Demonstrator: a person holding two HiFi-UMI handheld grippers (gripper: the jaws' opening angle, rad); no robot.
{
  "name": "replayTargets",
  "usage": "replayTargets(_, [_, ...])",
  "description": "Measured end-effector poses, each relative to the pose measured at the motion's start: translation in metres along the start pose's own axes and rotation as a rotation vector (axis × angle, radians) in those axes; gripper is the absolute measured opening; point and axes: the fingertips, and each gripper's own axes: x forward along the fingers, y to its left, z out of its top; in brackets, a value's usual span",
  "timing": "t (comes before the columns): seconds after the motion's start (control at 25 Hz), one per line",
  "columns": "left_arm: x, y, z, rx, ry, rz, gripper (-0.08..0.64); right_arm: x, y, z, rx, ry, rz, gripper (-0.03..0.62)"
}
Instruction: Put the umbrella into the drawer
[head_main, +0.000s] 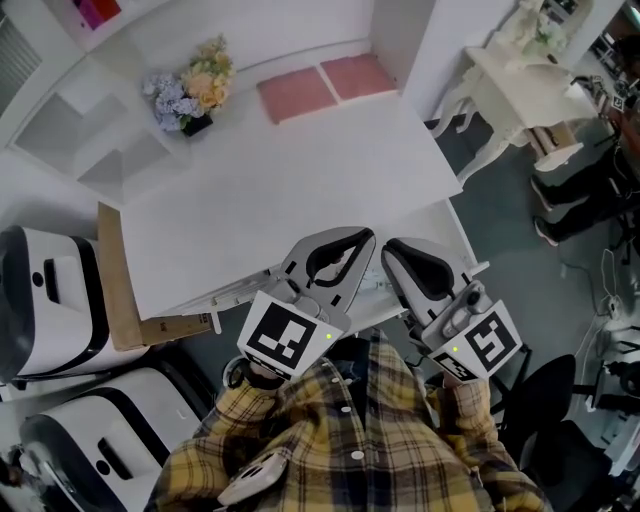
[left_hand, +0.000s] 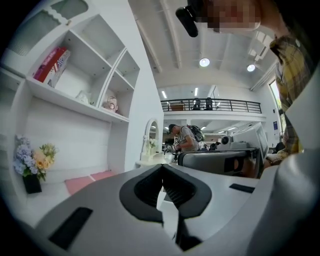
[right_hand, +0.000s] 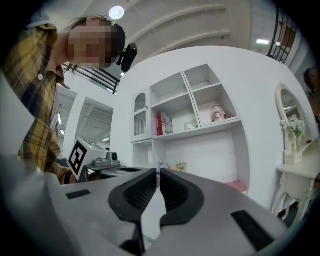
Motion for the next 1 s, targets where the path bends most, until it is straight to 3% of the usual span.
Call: replayTargets(1.0, [-0.008,-0.026,-0.013,-0.013,0.024,-0.054,0.018,-0.021,0.007,-0.012,0.076,0.001,-0.056,0.015])
